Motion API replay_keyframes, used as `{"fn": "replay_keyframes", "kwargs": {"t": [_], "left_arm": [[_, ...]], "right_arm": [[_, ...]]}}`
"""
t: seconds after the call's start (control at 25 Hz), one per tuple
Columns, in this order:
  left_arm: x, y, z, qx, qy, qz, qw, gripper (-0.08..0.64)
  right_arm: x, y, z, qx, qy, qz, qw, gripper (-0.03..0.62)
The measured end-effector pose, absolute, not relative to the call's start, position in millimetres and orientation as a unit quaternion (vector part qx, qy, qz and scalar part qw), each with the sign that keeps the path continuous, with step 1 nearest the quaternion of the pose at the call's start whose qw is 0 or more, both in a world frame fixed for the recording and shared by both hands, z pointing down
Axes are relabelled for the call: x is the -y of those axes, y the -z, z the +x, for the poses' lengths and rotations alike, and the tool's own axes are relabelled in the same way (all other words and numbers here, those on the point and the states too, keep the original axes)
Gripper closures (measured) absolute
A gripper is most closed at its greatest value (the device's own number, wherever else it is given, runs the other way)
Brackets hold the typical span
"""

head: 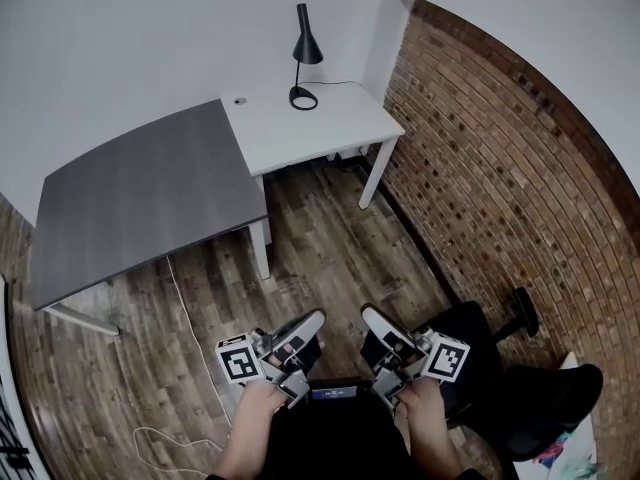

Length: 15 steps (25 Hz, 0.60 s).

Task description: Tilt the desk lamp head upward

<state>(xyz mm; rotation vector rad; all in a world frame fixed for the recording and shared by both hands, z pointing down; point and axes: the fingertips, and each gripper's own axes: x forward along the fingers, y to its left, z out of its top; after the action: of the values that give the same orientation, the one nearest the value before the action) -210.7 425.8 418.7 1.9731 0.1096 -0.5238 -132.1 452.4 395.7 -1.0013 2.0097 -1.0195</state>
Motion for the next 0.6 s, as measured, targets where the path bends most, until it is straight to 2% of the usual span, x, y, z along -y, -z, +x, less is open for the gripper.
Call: {"fn": "replay_keyframes", "kwargs": {"t": [0.6], "left_arm": [[-332.6, -427.5, -172.1, -0.003, 0.212, 0.827, 0.521, 0.541]], "right_arm": [[-345.0, -405.0, -86.3, -0.77, 0.402, -0.342, 0.357, 0.517]]}}
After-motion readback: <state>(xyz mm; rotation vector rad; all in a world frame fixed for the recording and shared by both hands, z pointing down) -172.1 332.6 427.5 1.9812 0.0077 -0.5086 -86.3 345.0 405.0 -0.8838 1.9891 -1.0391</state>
